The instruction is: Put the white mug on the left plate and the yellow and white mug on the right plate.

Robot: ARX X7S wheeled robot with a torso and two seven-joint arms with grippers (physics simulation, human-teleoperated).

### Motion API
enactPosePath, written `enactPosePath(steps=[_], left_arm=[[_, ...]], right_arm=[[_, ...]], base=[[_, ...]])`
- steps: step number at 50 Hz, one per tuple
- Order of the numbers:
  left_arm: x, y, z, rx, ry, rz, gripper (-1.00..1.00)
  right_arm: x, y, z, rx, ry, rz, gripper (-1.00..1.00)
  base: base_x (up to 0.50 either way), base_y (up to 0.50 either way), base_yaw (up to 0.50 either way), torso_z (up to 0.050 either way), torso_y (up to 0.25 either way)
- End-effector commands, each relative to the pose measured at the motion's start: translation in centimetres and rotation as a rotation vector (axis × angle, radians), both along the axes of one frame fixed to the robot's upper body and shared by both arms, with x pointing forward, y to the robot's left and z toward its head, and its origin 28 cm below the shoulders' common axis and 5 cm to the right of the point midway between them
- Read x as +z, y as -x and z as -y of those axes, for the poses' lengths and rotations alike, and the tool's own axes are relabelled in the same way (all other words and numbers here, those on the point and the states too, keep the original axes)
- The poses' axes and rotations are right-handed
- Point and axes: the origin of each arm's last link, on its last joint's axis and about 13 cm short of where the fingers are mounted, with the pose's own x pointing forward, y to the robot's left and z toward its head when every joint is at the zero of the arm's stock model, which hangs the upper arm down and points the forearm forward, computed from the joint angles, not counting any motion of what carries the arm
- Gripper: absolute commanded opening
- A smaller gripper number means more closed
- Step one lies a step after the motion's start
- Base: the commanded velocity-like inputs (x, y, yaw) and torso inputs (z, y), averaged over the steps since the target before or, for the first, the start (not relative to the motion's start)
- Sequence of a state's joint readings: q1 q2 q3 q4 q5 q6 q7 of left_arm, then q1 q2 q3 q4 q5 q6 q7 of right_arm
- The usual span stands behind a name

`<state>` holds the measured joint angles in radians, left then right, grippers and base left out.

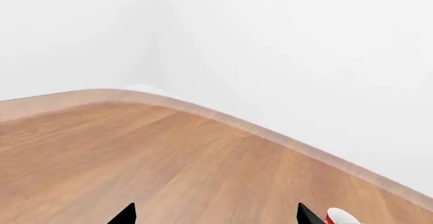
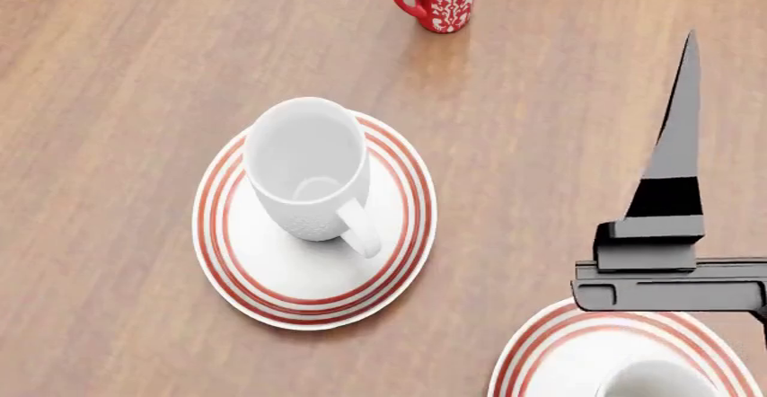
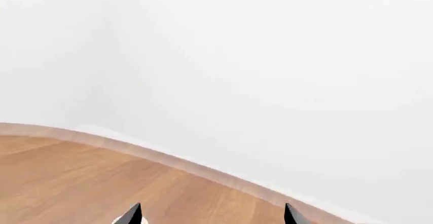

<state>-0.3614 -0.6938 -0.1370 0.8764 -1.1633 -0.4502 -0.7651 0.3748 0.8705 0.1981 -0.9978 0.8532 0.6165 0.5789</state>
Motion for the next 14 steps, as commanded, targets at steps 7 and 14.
enactPosePath(steps=[7, 14], left_arm=[[2.1, 1.43, -0.19, -0.029, 0.036, 0.069, 1.0], [2.37, 1.52, -0.1, -0.038, 0.041, 0.082, 1.0]], right_arm=[[1.78, 2.06, -1.81, 0.033, 0.095, 0.071, 1.0], [2.11, 2.02, -2.26, 0.023, 0.136, 0.11, 1.0]], base=[[0.0, 0.0, 0.0, 0.0, 0.0], [0.0, 0.0, 0.0, 0.0, 0.0]])
